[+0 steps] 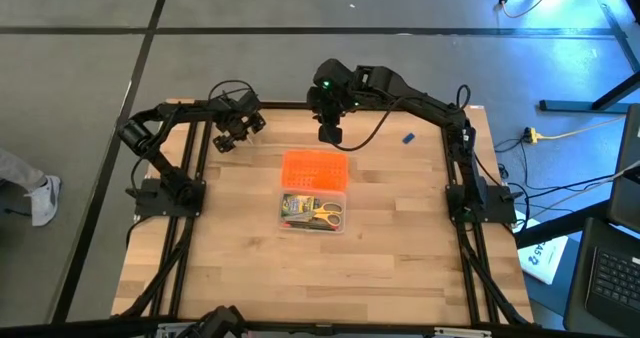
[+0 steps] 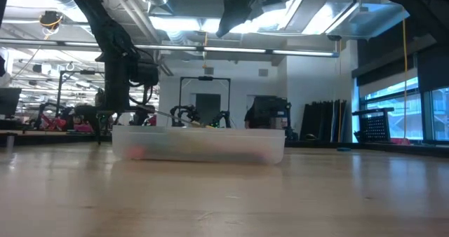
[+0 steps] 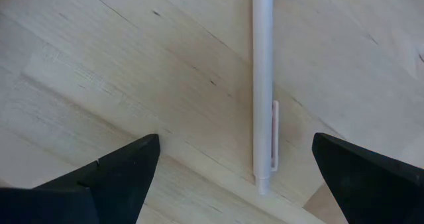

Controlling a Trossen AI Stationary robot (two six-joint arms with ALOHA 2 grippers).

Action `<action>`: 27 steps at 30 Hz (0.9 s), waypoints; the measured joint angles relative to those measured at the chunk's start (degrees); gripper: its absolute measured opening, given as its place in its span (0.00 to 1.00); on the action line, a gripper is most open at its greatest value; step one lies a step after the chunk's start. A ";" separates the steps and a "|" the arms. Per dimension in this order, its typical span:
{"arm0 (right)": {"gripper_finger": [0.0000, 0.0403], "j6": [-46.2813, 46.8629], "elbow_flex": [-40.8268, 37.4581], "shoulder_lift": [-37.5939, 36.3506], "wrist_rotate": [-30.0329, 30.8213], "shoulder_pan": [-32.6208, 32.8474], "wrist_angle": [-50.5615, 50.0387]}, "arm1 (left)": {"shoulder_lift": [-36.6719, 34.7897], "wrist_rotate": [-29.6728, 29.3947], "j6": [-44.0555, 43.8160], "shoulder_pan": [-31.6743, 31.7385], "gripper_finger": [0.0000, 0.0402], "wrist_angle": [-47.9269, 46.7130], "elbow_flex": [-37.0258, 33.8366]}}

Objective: Pack school essentials
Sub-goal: Put the pink pen into the supply box

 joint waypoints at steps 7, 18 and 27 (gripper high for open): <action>0.23 0.00 0.00 0.00 0.00 -0.02 0.02 | 0.04 -0.05 0.75 0.00 0.98 0.02 -0.02; 0.23 0.01 0.00 0.00 0.01 -0.02 0.02 | 0.08 -0.34 0.48 0.02 0.87 -0.32 -0.11; 0.23 0.02 0.00 0.00 0.00 -0.02 0.02 | 0.15 -1.12 0.46 -0.44 0.71 -0.35 -0.15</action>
